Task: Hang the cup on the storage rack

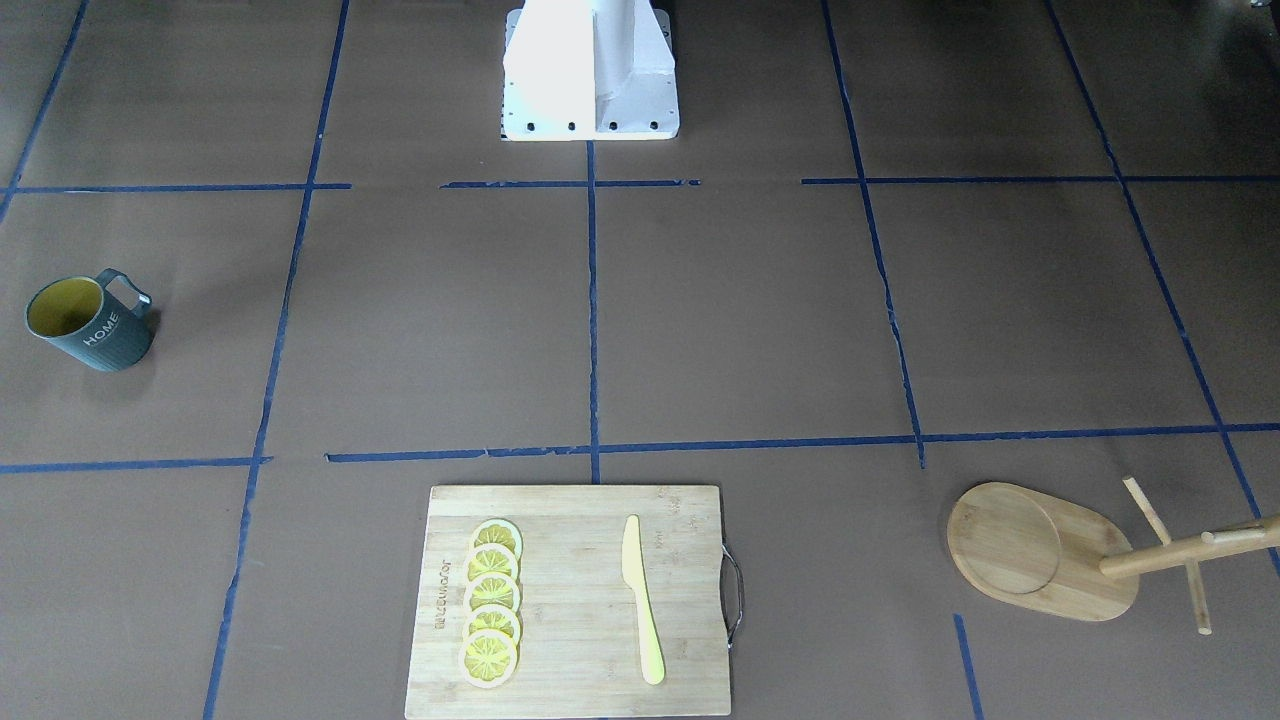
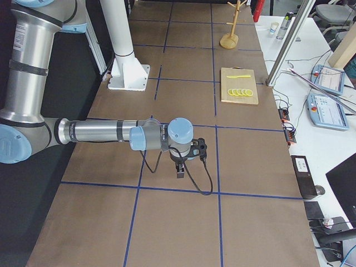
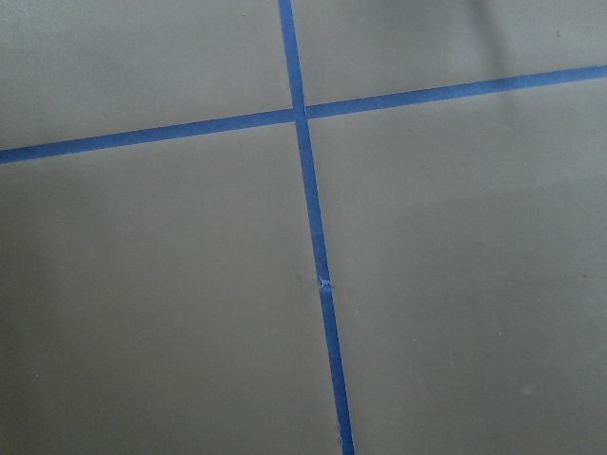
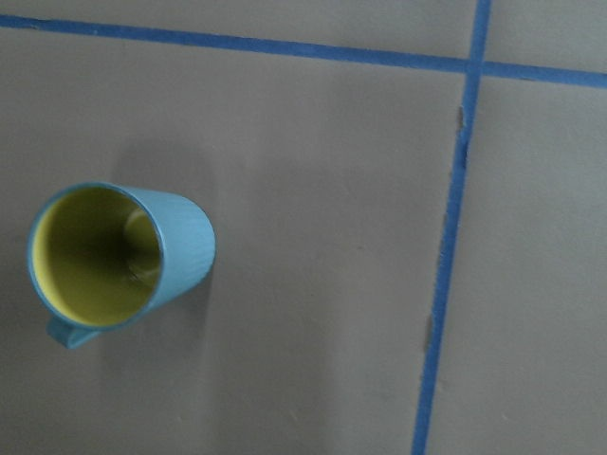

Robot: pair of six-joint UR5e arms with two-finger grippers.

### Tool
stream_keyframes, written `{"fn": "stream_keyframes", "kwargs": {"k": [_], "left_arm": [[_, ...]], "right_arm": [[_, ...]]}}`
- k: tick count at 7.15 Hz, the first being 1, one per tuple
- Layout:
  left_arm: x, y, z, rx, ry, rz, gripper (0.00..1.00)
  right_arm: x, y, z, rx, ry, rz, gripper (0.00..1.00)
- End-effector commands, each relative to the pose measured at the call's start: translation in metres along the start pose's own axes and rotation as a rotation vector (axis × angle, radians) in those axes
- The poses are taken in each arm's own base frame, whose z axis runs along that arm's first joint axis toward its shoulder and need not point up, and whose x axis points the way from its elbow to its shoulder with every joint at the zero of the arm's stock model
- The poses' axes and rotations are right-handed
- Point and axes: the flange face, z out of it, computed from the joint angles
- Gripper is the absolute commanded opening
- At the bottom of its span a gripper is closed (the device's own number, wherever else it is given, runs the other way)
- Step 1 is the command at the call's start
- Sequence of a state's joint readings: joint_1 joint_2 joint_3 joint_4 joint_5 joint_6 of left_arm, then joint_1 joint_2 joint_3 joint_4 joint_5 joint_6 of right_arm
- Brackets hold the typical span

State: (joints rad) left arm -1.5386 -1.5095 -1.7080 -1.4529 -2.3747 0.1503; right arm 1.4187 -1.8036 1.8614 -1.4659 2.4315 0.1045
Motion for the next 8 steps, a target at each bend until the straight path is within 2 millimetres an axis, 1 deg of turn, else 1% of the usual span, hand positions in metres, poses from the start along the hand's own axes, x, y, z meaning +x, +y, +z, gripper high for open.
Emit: {"fn": "stream_keyframes", "kwargs": {"k": [1,2,3,4,5,6,7,8], "left_arm": [[-0.003,0.001,0.003,-0.007,-0.001,-0.005,1.0],[-0.004,0.001,0.005,-0.01,0.001,-0.008,1.0],[-0.004,0.001,0.005,-0.01,0.001,-0.008,1.0],[-0.004,0.001,0.005,-0.01,0.001,-0.008,1.0],[-0.004,0.001,0.005,-0.01,0.001,-0.008,1.0],[-0.004,0.001,0.005,-0.01,0.001,-0.008,1.0],[-0.002,0.001,0.003,-0.007,0.001,-0.005,1.0],[-0.001,0.0,0.002,-0.005,0.001,-0.003,1.0]], "right_arm": [[-0.053,-0.022,0.027,0.027,-0.011,0.089,0.98],[-0.065,-0.023,0.039,0.011,0.002,0.12,0.95],[-0.069,-0.024,0.042,0.016,0.012,0.106,0.95],[-0.076,-0.025,0.054,0.005,0.034,0.083,0.95],[-0.09,-0.028,0.071,-0.005,0.085,0.036,0.95],[-0.095,-0.041,0.081,-0.005,0.097,0.052,0.95],[-0.09,-0.054,0.094,-0.02,0.102,0.072,0.95],[-0.088,-0.055,0.099,-0.027,0.105,0.076,0.93]]}}
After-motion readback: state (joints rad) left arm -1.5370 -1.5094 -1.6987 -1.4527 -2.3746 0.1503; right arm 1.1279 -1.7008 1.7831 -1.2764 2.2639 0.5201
